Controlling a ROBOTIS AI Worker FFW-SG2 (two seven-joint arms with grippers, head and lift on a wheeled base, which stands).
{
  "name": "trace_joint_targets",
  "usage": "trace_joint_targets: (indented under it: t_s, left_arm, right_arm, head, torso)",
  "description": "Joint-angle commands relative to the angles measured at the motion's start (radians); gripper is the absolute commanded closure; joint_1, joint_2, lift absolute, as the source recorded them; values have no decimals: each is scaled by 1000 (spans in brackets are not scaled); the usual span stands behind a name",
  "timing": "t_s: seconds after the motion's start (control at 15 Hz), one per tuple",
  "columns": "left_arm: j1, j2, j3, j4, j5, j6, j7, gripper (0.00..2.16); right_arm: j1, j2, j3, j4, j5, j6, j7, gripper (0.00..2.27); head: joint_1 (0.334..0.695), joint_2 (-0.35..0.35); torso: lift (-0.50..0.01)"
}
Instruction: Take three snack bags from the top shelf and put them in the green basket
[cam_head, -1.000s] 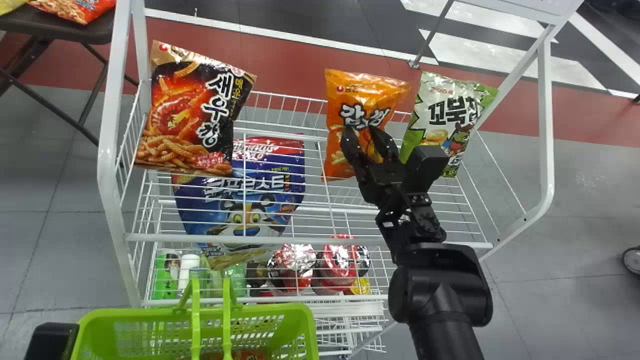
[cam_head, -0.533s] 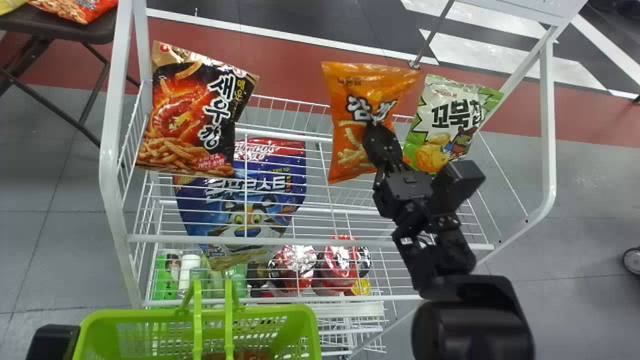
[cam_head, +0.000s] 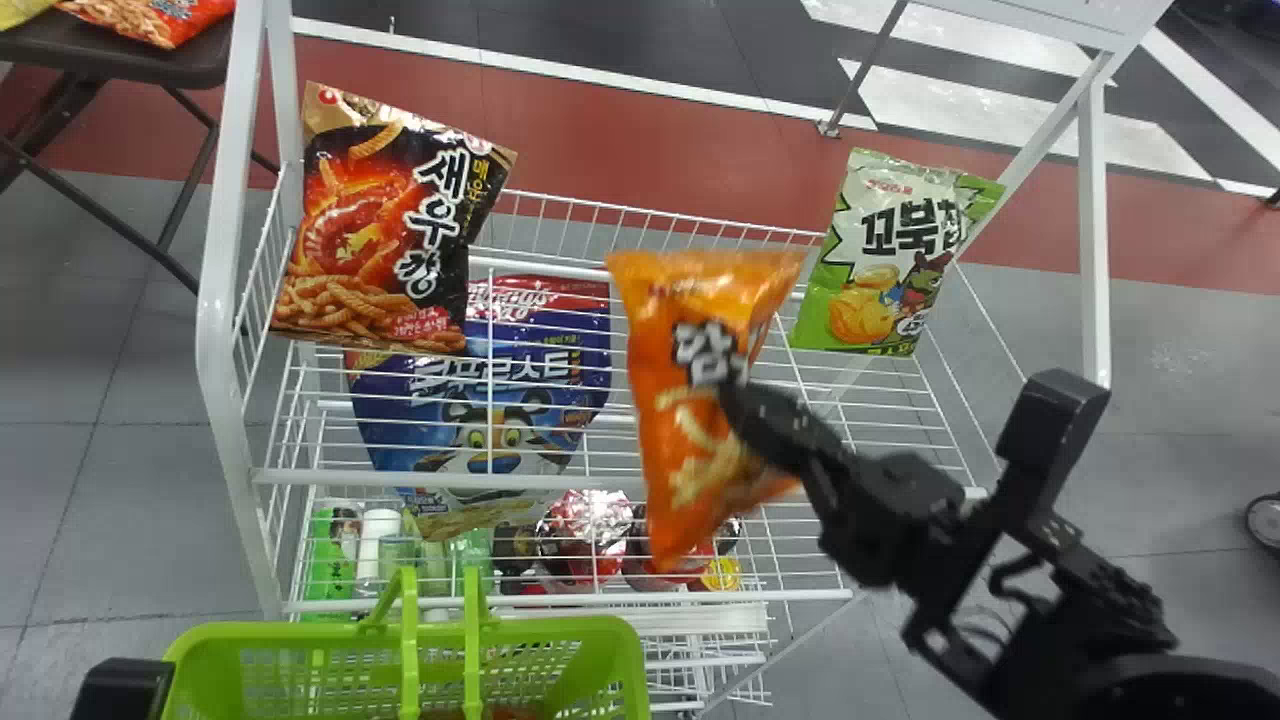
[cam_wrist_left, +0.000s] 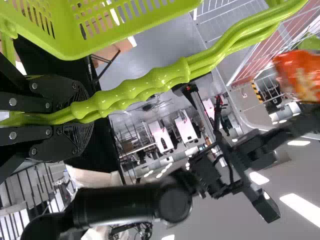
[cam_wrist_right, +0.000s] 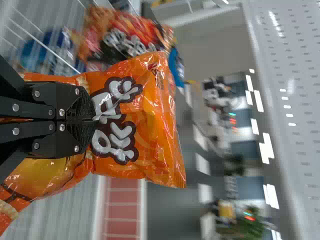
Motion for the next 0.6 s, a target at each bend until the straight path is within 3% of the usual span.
trace_joint_targets:
  t_s: [0.0,0.13,0.27,0.53]
  left_arm:
    - [12,1,-6,-19,-5,0,2,1895]
    - [17,0,-9,-22,-5,0,7,1895]
    - [17,3,-29,-25,-7,-6,14,1895]
    - [18,5,-39,-26,-7,-12,16,1895]
  right_arm:
    - [24,14,-55,-98,-31,368,56,2243]
    - [56,14,-67,-135,-59,552,115,2243]
    - [57,14,-64,-135,-75,699,128,2243]
    - [85,-2,90,-103,-39,699,60,2243]
  head:
    - [695,-350]
    - [695,-350]
    - [695,-350]
    - [695,-350]
  torso:
    - [-36]
    - [-36]
    - [-36]
    - [-36]
